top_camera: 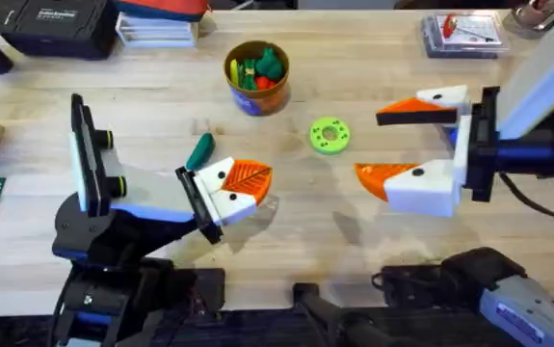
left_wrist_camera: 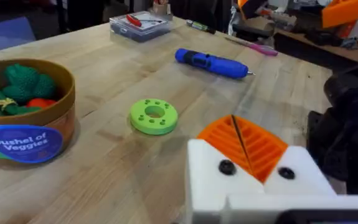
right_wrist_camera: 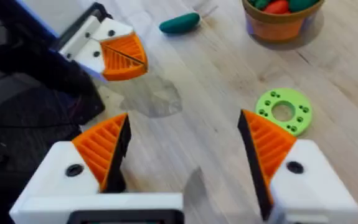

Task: Pick up the gripper from the table and insert it into the empty holder that is missing its gripper. Then pick up a screw, insert it into the mounting hole, and use the screwdriver to tighten it. Finally, clean up the table by picking up the vegetable and placing it into the bucket.

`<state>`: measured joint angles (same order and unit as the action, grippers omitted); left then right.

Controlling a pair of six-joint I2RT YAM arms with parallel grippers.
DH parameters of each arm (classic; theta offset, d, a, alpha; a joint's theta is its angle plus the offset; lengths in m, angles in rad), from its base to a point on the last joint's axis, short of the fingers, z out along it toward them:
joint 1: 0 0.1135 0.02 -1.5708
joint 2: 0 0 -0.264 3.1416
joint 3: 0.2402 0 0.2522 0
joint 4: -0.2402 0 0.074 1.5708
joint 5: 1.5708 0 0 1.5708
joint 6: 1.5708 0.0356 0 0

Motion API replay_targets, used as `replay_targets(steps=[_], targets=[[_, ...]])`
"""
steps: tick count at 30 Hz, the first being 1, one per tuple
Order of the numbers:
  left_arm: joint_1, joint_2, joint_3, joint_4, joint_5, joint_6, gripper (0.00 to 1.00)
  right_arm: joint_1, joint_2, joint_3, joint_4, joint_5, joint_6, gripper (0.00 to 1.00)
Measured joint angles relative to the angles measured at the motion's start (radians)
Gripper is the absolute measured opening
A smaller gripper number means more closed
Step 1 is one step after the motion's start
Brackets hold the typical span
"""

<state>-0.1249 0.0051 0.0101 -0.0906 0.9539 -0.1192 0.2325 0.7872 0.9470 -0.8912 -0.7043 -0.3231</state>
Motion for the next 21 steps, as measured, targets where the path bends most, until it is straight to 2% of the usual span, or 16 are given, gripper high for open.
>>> replay_targets(steps=[6,10,14,21], targets=[[0.000,0.000,0.000,0.000,0.000,0.000,0.005,-0.007,0.004,0.000,-0.001,0.124,0.041,0.993],[0.000,0.000,0.000,0.000,0.000,0.000,0.005,-0.058,0.039,0.000,-0.002,0.217,0.076,0.994],[0.000,0.000,0.000,0.000,0.000,0.000,0.005,-0.168,0.109,0.000,-0.002,0.297,0.091,0.994],[0.000,0.000,0.000,0.000,0.000,0.000,0.005,-0.418,0.286,0.033,-0.053,0.407,0.052,0.994]])
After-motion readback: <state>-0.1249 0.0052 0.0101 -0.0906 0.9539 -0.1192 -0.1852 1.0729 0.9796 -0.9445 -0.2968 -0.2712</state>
